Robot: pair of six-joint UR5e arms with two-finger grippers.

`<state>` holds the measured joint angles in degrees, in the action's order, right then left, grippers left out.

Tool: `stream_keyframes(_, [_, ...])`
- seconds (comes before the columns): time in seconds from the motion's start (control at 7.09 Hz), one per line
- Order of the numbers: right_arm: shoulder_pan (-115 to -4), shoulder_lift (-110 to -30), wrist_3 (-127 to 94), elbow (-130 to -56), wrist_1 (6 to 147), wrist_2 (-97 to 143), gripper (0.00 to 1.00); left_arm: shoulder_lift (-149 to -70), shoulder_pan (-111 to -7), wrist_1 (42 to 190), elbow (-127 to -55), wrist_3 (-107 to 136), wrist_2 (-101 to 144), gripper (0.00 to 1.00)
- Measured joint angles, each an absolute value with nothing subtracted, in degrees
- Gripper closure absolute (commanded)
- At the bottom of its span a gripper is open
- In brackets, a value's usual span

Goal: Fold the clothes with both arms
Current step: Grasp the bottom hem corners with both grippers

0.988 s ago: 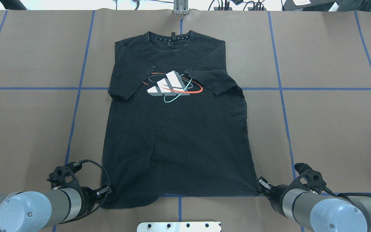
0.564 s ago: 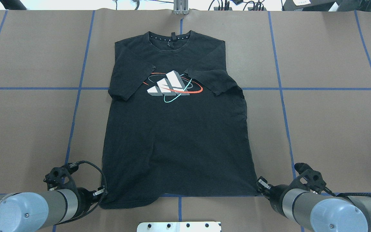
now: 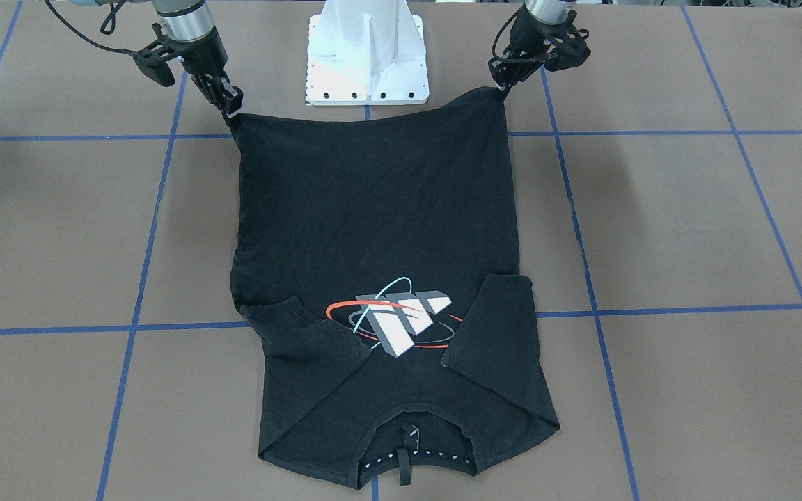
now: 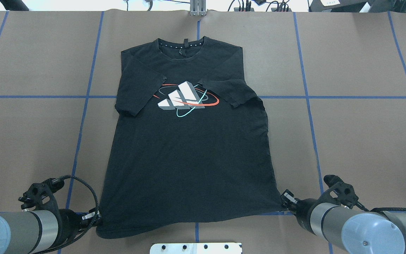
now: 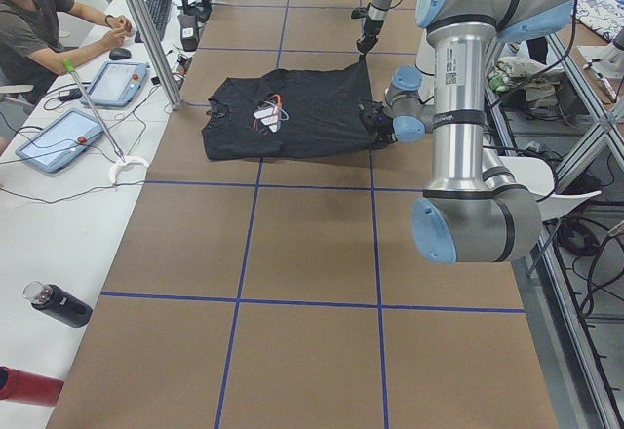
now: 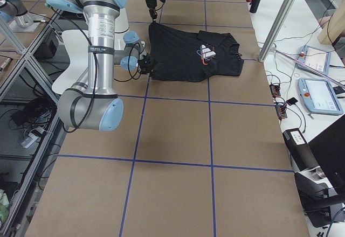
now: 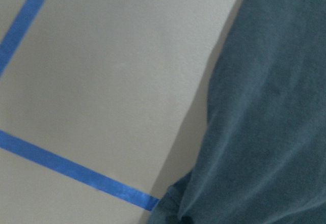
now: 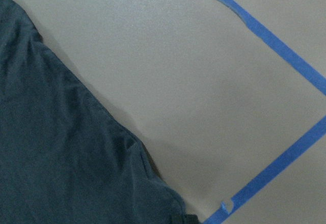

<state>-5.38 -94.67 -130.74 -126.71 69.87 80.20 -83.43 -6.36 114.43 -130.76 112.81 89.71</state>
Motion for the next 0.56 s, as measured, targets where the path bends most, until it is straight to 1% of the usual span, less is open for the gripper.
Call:
stream_keyframes(0.28, [-6.9, -94.9, -130.6, -128.4, 69.9, 81.6, 1.00, -83.7, -6.3, 113.8, -131.9, 113.2, 90.7, 1.00])
stream_keyframes(0.56, [-9.2, -94.9, -130.7, -131.6, 69.9, 85.4, 1.00, -85.6, -6.2, 113.6, -132.4, 116.8, 92.3, 1.00])
